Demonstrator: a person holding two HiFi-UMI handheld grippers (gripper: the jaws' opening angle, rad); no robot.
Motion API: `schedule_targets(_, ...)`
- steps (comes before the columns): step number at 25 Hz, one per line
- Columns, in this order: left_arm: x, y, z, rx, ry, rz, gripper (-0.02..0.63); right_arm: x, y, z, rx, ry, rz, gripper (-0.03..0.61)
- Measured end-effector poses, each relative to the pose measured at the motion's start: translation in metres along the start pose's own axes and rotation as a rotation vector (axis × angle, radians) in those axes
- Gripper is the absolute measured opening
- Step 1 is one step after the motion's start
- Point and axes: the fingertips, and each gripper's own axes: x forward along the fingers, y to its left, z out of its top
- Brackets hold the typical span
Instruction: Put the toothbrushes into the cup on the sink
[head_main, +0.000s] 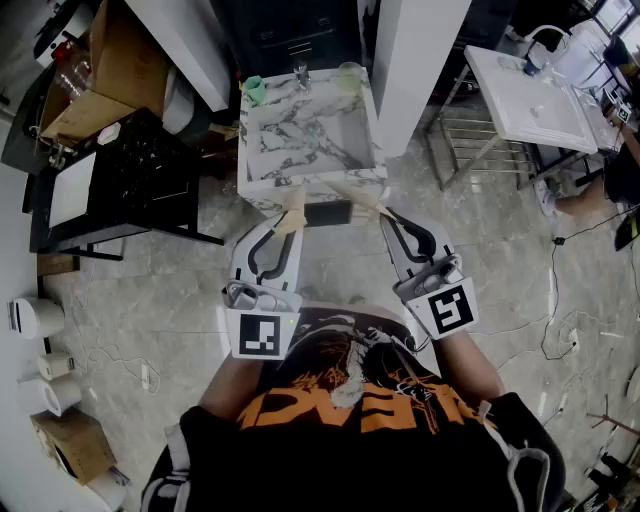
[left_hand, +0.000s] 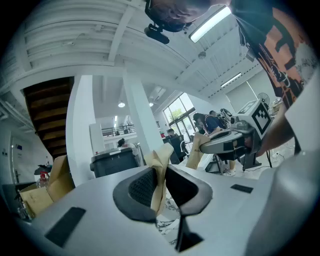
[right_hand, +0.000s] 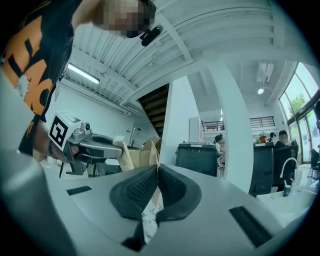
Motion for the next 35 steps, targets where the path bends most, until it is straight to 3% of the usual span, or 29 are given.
schedule_targets(12,-0.007,-0.033,0.005,0.009,0.03,0.012,0.075,-0.029,-0.007,-0.009,0.016,-0.007,0.026,0.015)
schedule_targets(22,0.007,-0.03,0.002,0.001,0.003,-0.011,0.075,-0.023,-0.016,-0.002,0.025,-0.007,0.031,0.015)
schedule_targets(35,0.118,0.028,-0.053,-0.132,-0.043,-0.097,0.075,0.066,-0.078,-0.049,0.009,0.126,-0.037,0.015)
